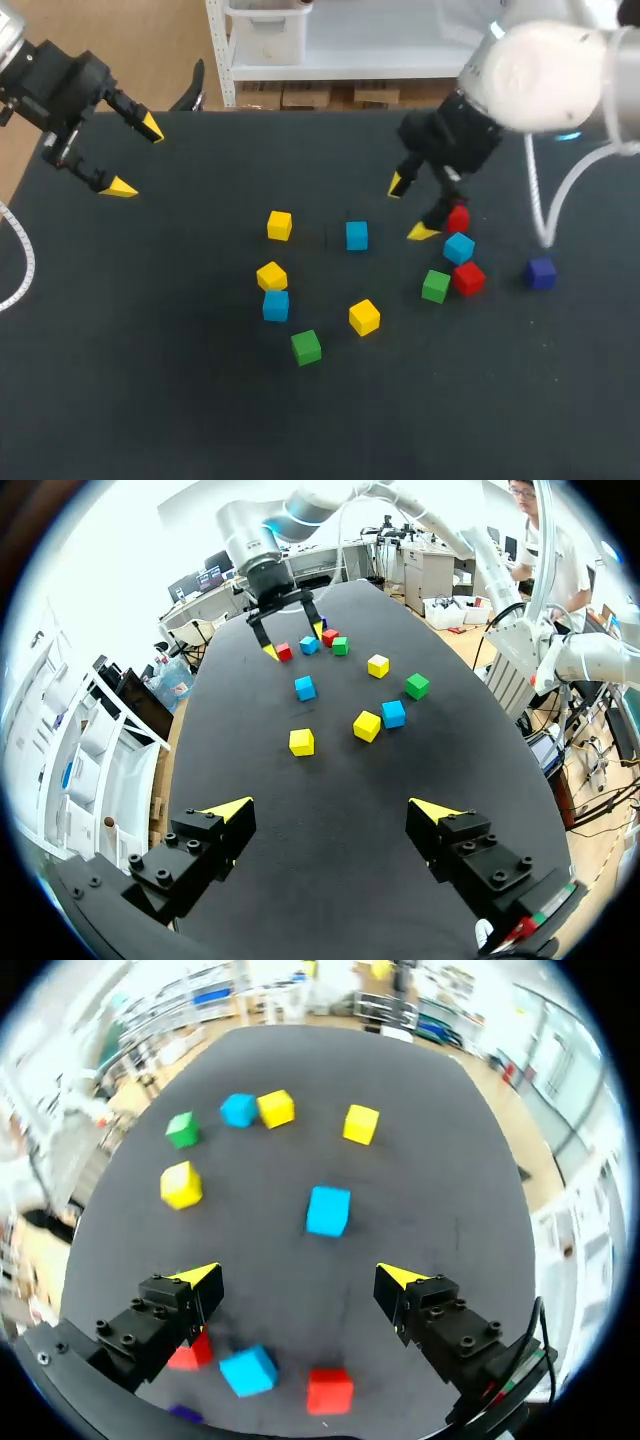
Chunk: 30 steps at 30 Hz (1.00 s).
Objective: Place the blue cubes, place green cubes on the blue cubes, place the yellow cubes on the green cubes, then place the red cubes on the yellow cubes, and place purple cube on the red cubes.
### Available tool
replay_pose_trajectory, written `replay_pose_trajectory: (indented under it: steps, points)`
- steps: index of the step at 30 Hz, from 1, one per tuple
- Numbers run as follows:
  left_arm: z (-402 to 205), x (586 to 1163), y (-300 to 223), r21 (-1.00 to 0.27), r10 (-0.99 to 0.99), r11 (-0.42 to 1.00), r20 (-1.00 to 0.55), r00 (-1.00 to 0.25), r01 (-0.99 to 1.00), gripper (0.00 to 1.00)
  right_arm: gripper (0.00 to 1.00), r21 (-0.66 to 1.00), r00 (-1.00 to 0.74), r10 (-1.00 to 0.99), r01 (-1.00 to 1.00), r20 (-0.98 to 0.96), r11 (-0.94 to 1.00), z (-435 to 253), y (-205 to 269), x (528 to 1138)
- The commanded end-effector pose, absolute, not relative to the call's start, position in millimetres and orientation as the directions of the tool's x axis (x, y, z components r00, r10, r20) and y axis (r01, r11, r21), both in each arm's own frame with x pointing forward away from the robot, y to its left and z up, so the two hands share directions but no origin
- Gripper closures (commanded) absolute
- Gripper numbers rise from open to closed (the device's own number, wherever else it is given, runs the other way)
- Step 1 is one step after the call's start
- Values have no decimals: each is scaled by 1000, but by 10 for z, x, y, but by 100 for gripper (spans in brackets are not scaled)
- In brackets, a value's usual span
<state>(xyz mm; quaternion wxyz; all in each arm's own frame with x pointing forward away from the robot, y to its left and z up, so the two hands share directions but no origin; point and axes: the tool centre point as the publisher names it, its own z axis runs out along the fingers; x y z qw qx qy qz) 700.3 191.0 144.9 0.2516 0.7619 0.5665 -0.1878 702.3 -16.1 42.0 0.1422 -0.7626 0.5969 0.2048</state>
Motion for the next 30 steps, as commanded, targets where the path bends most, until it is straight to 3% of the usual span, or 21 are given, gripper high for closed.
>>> replay_pose_trajectory:
  steps: [1,18,30]
  points:
    - [1446,7001,1914,173,768,-232,-570,290,957,0,0,-6,317,-808,-932,-496,-362,554,-344,7012]
    - [1446,7001,1914,173,768,-232,-570,290,957,0,0,-25,555,-743,-807,-374,-590,487,-1002,6800]
    - [1446,7001,1914,173,768,-232,-570,290,957,0,0,-49,616,-685,-756,-388,-653,156,-1081,6760]
